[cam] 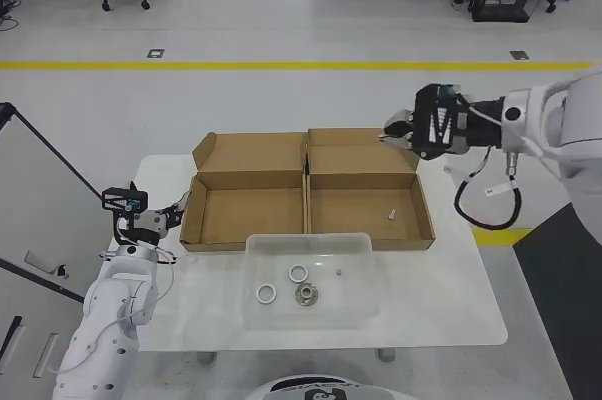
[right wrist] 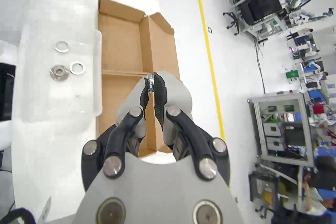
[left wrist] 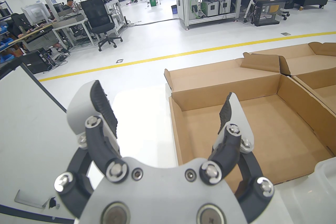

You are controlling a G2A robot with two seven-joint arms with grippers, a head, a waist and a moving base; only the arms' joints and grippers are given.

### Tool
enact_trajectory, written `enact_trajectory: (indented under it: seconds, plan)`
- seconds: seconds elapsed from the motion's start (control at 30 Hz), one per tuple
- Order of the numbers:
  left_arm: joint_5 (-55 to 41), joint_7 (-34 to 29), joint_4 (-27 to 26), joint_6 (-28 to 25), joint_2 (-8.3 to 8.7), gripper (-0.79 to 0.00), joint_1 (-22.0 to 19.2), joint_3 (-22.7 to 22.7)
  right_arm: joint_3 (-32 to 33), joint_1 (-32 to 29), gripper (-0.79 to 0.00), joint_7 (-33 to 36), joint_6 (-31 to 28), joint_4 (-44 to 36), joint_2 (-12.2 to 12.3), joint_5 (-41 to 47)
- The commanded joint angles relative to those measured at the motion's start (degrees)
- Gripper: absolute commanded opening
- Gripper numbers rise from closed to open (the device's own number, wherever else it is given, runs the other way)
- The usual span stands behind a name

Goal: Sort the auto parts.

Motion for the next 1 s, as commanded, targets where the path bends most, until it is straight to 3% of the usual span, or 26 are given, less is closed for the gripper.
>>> enact_trajectory:
  seconds: [0.0,0.2,0.53,0.73,0.97]
  plan:
    - [0.0,0.0,0.0,0.0,0.0,0.0,0.0,0.0,-4.22,3.22,-0.785,-0.67,-0.68,2.21,-0.05,-2.05]
    - [0.0,0.0,0.0,0.0,0.0,0.0,0.0,0.0,-18.08,12.22,-0.785,-2.18,-2.19,8.08,-0.39,-10.43]
    - [0.0,0.0,0.0,0.0,0.0,0.0,0.0,0.0,-36.19,21.36,-0.785,-3.59,-3.6,15.12,-1.4,-13.36]
    - [0.0,0.0,0.0,0.0,0.0,0.0,0.0,0.0,-42.98,24.65,-0.785,-3.54,-3.54,17.05,-2.04,-11.73]
    - [0.0,0.0,0.0,0.0,0.0,0.0,0.0,0.0,-46.23,24.77,-0.785,-2.39,-2.37,19.4,-3.35,-9.23]
